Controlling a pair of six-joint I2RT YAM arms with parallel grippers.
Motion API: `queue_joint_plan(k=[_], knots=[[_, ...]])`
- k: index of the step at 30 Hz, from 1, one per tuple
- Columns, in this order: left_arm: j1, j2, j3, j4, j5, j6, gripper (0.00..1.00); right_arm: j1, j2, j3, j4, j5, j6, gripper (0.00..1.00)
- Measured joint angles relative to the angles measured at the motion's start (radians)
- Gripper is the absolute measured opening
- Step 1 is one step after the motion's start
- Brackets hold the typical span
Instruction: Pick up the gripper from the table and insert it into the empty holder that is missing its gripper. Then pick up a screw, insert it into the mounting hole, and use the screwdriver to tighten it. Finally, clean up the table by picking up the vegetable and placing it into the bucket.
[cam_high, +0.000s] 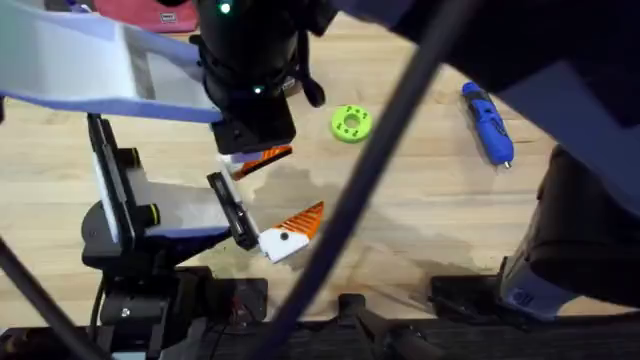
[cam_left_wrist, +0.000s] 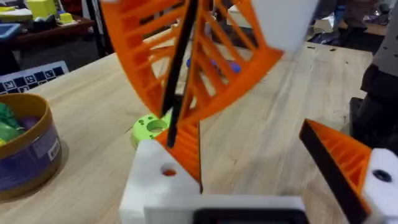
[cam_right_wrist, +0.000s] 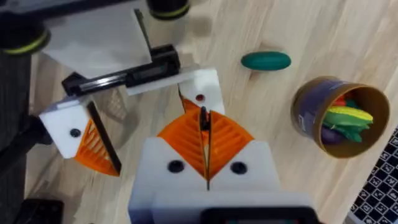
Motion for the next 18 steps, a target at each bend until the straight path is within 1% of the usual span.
queue_joint_plan(k=[7,18], knots=[[0.000,0.000,0.000,0.000,0.000,0.000,0.985,0.000,0.028,0.000,0.000,-0.001,0.000,0.006],[0.000,0.000,0.000,0.000,0.000,0.000,0.987,0.000,0.029,0.000,0.001,-0.002,0.000,0.006]])
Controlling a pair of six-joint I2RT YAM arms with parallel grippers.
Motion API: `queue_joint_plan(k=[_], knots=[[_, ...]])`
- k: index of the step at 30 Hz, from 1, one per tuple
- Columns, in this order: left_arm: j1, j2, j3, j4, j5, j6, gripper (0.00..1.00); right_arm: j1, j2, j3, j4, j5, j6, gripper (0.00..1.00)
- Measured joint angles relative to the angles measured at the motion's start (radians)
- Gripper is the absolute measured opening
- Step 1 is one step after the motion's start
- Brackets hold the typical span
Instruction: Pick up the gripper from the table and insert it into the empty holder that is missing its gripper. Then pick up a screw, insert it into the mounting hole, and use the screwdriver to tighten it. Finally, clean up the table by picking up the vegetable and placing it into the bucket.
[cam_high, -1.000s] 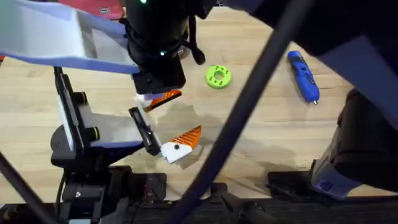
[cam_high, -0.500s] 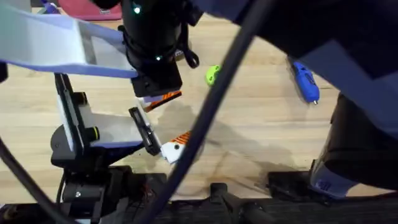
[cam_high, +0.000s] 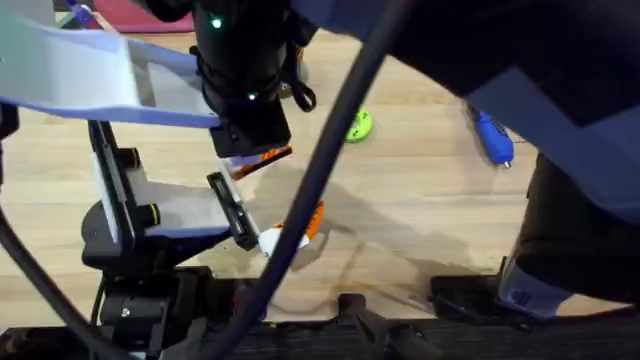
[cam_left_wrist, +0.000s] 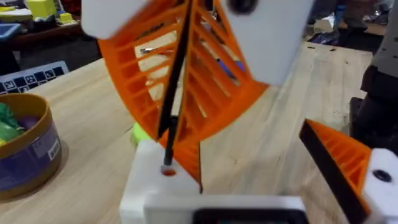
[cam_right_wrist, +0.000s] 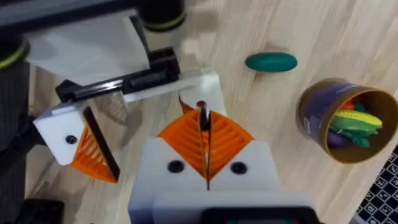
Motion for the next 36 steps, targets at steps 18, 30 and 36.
queue_joint_plan(k=[18,30,36], knots=[[0.000,0.000,0.000,0.000,0.000,0.000,0.986,0.000,0.011,0.000,0.001,0.000,0.000,0.006],[0.000,0.000,0.000,0.000,0.000,0.000,0.985,0.000,0.011,0.000,0.004,0.000,0.000,0.006],[0.000,0.000,0.000,0.000,0.000,-0.001,0.985,0.000,0.031,0.000,0.005,0.000,0.006,0.006]])
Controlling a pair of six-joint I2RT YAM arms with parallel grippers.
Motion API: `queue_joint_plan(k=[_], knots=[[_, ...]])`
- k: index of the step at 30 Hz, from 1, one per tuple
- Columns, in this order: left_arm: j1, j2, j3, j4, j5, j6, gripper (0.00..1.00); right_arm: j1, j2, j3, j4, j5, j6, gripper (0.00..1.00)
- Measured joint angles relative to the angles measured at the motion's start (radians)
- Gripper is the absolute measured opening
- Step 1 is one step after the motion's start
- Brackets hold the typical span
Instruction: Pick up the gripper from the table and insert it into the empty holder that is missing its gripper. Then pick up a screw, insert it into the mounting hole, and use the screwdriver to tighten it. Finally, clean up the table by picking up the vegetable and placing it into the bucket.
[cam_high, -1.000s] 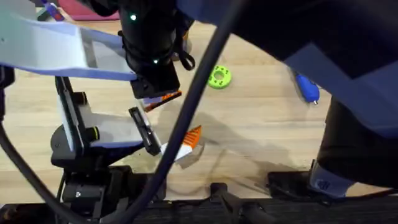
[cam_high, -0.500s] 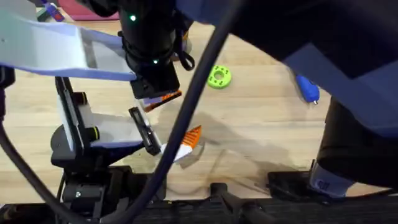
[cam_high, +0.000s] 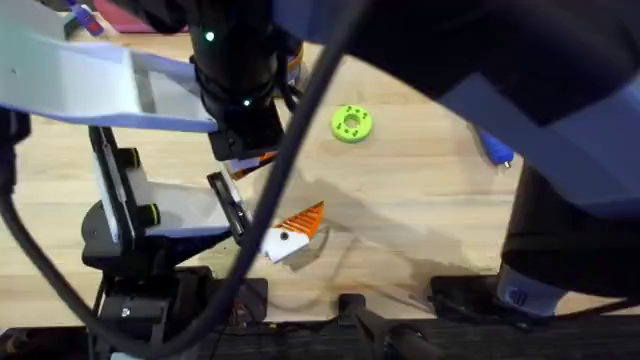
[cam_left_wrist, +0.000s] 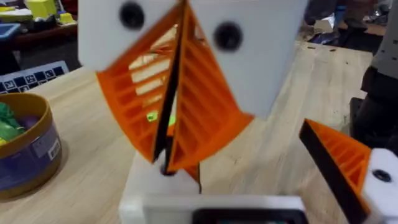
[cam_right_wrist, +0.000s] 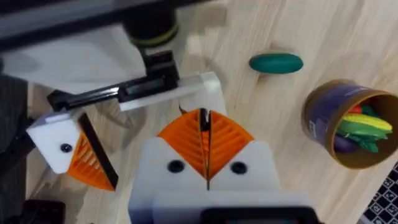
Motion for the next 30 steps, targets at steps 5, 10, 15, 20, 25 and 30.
queue_joint_plan(k=[5,10,15,20,25,30], knots=[[0.000,0.000,0.000,0.000,0.000,-0.007,0.985,0.000,0.024,0.000,0.003,0.000,0.002,0.006],[0.000,0.000,0.000,0.000,0.000,-0.008,0.985,0.000,0.024,0.000,0.002,-0.001,0.003,0.006],[0.000,0.000,0.000,0.000,0.000,-0.008,0.985,0.000,0.024,0.000,0.002,-0.002,0.003,0.006],[0.000,0.000,0.000,0.000,0.000,-0.008,0.985,0.000,0.024,0.000,0.002,-0.003,0.003,0.009],[0.000,0.000,0.000,0.000,0.001,-0.005,0.985,0.000,0.024,0.000,0.002,-0.004,0.011,0.655],[0.000,0.000,0.000,0.000,0.001,-0.003,0.985,-0.003,0.024,0.000,0.002,-0.004,0.028,0.992]])
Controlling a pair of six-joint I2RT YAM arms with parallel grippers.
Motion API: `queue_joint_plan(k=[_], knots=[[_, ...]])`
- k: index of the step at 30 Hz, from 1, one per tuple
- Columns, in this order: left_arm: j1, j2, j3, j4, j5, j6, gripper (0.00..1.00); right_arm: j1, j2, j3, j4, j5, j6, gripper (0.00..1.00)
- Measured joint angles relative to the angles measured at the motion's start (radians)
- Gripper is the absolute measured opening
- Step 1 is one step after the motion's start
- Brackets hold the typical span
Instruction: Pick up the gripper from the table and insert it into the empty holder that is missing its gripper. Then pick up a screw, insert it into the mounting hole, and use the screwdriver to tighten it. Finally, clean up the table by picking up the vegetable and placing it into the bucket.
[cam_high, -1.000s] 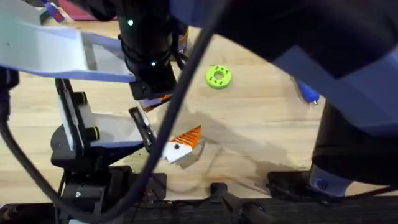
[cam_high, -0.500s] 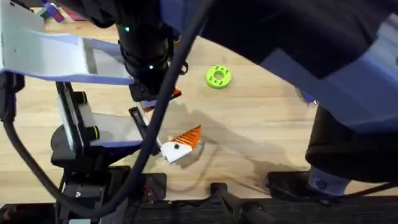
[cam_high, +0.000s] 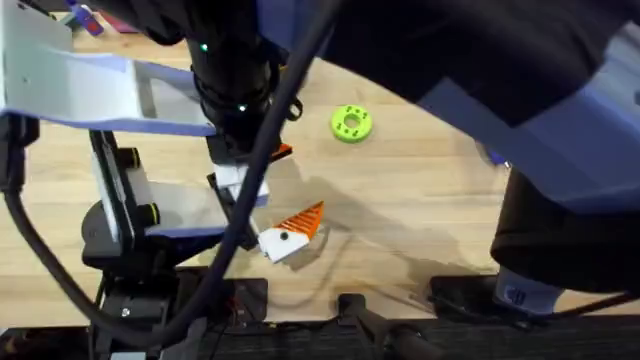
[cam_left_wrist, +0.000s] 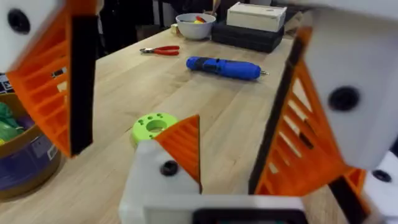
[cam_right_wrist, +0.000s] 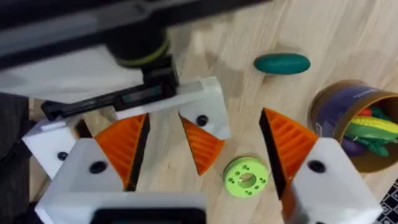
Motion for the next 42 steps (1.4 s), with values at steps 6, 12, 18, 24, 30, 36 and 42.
queue_joint_plan(k=[6,12,18,24,30,36,42], knots=[[0.000,0.000,0.000,0.000,0.000,0.000,0.985,-0.035,-0.024,0.000,0.000,-0.003,0.074,0.993],[0.000,0.000,0.000,0.000,0.000,0.000,0.985,-0.097,-0.109,0.000,0.000,-0.003,0.226,0.994],[0.000,0.000,0.000,0.000,0.000,0.000,0.985,-0.151,-0.164,0.000,-0.001,-0.003,0.393,0.994],[0.000,0.000,0.000,0.000,0.000,0.000,0.985,-0.192,-0.196,-0.041,0.033,-0.003,0.514,0.993],[0.000,0.000,0.000,0.000,0.000,0.000,0.985,-0.219,-0.379,-0.334,0.196,-0.004,0.600,0.994],[0.000,0.000,0.000,0.000,0.000,0.000,0.985,-0.350,-0.628,-0.647,0.289,-0.010,0.727,0.994],[0.000,0.000,0.000,0.000,0.000,0.000,0.985,-0.551,-0.773,-0.873,0.310,-0.008,0.833,0.994]])
